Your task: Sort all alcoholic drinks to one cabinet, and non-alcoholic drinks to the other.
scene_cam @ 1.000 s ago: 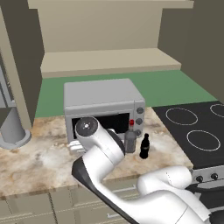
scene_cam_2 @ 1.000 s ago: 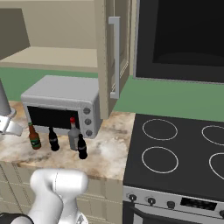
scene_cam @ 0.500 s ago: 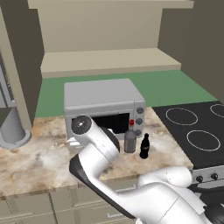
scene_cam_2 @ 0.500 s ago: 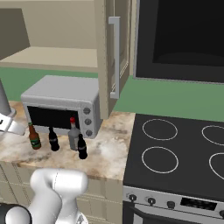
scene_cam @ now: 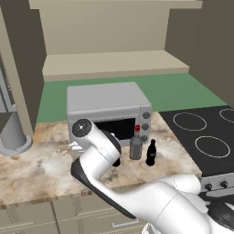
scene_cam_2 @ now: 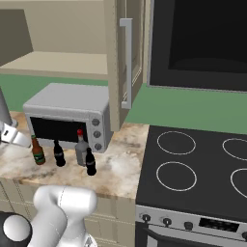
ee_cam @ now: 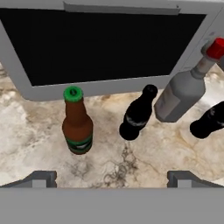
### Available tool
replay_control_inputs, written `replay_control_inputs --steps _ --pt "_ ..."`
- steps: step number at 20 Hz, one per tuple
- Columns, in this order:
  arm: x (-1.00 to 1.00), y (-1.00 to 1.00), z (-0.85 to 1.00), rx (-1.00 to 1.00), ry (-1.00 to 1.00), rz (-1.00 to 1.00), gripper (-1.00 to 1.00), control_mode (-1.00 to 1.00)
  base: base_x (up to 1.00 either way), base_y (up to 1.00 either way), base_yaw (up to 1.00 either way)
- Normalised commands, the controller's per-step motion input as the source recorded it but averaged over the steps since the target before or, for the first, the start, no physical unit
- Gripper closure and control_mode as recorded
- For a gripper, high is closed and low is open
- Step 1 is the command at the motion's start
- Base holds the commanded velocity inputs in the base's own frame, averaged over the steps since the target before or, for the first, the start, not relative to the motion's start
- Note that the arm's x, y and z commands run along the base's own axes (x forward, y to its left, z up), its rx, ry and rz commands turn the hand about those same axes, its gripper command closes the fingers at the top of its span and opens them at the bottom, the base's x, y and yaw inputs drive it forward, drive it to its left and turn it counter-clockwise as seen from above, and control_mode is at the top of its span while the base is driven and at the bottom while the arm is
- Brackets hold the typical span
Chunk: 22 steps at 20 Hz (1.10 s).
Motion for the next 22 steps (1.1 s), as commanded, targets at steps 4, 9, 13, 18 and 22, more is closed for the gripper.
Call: replay_control_inputs --steps 4,9,13,18,22 --pt "0.15 0.0 -0.3 0.0 0.0 0.0 -1.0 -1.0 0.0 0.0 0.0" --pt "0.22 0.0 -0.12 0.0 0.0 0.0 -1.0 -1.0 0.0 0.0 0.0" --pt "0.23 0.0 0.0 0.0 0.0 0.0 -1.0 -1.0 0.0 0.0 0.0" --pt "0.16 0.0 -0.05 0.0 0.0 0.0 -1.0 -1.0 0.0 0.0 0.0" --pt "0.17 0.0 -0.15 0.0 -0.01 0.0 -1.0 -1.0 0.0 0.0 0.0"
